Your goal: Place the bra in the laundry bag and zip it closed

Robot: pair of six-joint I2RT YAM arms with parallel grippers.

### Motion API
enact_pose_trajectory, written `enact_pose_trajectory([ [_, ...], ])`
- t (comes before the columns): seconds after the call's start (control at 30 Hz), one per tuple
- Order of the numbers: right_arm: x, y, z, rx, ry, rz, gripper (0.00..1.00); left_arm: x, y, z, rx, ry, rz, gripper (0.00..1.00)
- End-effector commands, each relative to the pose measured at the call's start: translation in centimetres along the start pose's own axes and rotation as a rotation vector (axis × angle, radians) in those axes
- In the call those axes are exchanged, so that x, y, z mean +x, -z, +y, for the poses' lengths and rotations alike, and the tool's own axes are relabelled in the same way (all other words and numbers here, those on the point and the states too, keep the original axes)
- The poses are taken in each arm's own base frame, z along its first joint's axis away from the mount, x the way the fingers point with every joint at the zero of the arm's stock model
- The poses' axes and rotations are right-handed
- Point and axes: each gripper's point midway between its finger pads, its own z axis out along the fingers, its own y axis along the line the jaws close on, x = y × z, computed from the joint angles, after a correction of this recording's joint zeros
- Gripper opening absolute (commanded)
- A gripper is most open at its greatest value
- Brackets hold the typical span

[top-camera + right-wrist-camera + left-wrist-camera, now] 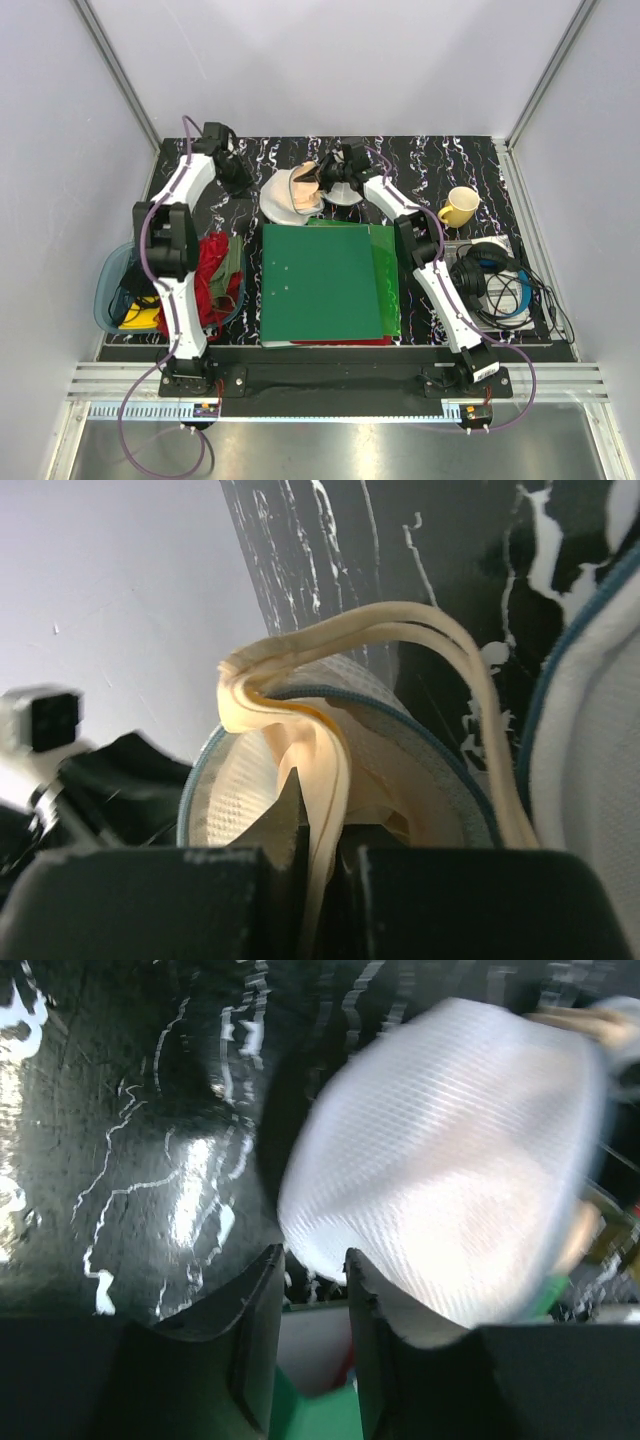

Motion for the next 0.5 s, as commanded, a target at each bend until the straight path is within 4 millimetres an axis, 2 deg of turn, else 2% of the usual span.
enact_pose_trajectory([
  [0.0,0.9,0.8,4.2,-0.056,0.102,-0.010,0.00,1.2,-4.2,0.0,-0.046,0.063,0.086,0.32],
  [0.03,1.0,0.8,4.1,-0.054,0.102,-0.008,0.00,1.1,-4.5,-0.8,-0.012,0.076,0.102,0.31],
  [0.1,1.1,1.0,4.3,-0.053,0.108,-0.009,0.00,1.7,-5.9,-0.7,-0.011,0.085,0.132,0.31],
  [0.17,1.3,1.2,4.7,-0.054,0.119,-0.008,0.00,1.8,-6.3,-2.6,0.050,0.064,0.153,0.31],
  [0.2,1.4,1.3,5.0,-0.059,0.124,-0.005,0.00,2.6,-7.4,-2.6,0.052,0.063,0.182,0.31],
  [0.23,1.8,1.3,5.2,-0.064,0.124,0.012,0.00,3.1,-7.5,-3.5,0.087,0.073,0.210,0.31],
  [0.3,2.5,1.5,6.2,-0.075,0.141,0.023,0.00,3.7,-8.3,-4.0,0.107,0.075,0.239,0.30],
  [0.33,3.4,1.7,7.3,-0.084,0.158,0.036,0.00,3.9,-8.4,-4.3,0.114,0.063,0.241,0.30],
  [0.47,5.0,1.6,6.7,-0.054,0.161,0.053,0.00,3.8,-8.0,-5.8,0.180,0.039,0.220,0.32],
])
